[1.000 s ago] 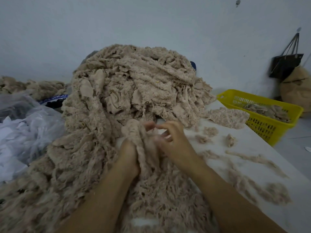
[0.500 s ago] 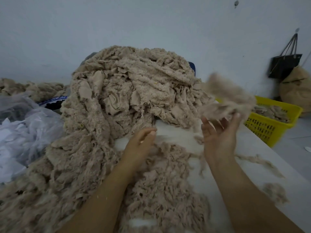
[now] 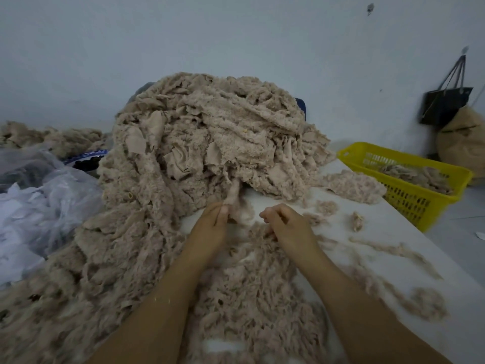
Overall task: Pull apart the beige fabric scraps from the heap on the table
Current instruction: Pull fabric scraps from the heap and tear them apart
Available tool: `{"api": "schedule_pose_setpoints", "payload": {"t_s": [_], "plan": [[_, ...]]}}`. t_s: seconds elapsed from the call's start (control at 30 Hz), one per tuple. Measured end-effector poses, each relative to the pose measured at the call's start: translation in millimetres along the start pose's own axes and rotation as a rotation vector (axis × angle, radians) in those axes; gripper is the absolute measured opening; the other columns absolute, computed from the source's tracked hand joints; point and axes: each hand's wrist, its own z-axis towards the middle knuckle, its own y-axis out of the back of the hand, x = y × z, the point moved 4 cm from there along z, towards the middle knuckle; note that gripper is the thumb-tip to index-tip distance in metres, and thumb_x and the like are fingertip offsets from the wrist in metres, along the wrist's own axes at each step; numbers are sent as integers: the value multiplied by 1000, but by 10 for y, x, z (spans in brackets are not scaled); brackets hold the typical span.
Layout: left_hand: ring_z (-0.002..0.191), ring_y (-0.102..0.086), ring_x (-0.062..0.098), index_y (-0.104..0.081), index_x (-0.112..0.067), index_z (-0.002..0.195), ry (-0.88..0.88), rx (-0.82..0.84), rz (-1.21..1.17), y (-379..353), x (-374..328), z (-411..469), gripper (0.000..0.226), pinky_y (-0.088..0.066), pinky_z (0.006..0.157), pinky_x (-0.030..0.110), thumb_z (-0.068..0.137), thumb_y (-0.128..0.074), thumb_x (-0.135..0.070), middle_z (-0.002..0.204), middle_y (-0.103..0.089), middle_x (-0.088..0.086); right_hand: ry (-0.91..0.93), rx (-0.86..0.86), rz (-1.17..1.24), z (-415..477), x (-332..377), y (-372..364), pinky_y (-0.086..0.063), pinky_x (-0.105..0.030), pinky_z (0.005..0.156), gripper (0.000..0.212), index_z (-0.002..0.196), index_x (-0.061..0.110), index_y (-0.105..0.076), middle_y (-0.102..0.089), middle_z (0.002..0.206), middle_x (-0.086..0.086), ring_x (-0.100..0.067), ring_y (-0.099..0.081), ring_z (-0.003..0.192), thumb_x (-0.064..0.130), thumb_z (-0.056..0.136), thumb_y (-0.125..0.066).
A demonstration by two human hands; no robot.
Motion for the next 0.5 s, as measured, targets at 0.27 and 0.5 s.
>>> {"api": "schedule_pose_setpoints", "payload": {"t_s": [0.27, 0.5], "plan": [[114, -55, -7, -72, -11, 109, -451, 138, -109, -44, -558, -308, 33, -37, 95, 5, 107, -40, -11, 118, -66, -6, 234, 120, -136, -10, 120, -118, -42, -4, 79, 37, 133, 23, -54, -45, 122, 9, 0, -54, 96, 13, 98, -55], [109, -64, 1, -77, -34, 94, -236, 150, -370, -74, -440, -273, 37, -46, 91, 12, 106, -45, -21, 107, -74, -13, 120, 57, -315, 42, 135, -123, -41, -22, 63, 16, 86, 17, -56, -61, 86, 2, -15, -57, 80, 12, 98, -47]]}}
